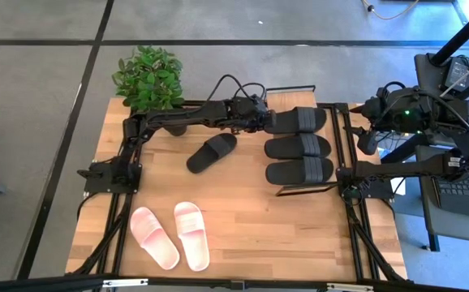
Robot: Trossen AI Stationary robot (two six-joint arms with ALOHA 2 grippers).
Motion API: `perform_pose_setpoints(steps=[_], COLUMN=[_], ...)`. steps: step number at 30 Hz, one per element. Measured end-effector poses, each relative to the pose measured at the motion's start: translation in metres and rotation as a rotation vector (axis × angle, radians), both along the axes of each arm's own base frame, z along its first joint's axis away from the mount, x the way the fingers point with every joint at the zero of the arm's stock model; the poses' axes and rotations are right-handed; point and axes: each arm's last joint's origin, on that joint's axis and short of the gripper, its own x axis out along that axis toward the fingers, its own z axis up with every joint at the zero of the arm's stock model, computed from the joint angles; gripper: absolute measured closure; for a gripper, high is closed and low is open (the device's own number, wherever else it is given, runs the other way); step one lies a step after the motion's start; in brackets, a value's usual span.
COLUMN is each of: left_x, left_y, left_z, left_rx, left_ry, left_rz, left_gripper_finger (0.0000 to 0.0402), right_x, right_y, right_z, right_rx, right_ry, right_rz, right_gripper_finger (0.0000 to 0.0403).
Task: Pick and place slides into the shelf
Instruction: Put the black slide on the shelf
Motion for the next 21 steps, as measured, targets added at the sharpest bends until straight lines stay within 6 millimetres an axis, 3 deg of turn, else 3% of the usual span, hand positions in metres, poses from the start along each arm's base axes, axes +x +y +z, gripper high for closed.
perform_pose_setpoints(steps=[21], left_x=[0.0013], left_y=[0.0004], left_z=[-0.0035], left_rx=[-0.013], left_ry=[0.008], left_rz=[-0.053], left_gripper_finger=[0.0303], right_x=[-0.001], right_y=[0.0003], right_z=[-0.0011], right_rx=[0.006], right_ry=[0.014], right_rz=[-0.002], right_gripper_finger=[0.0128])
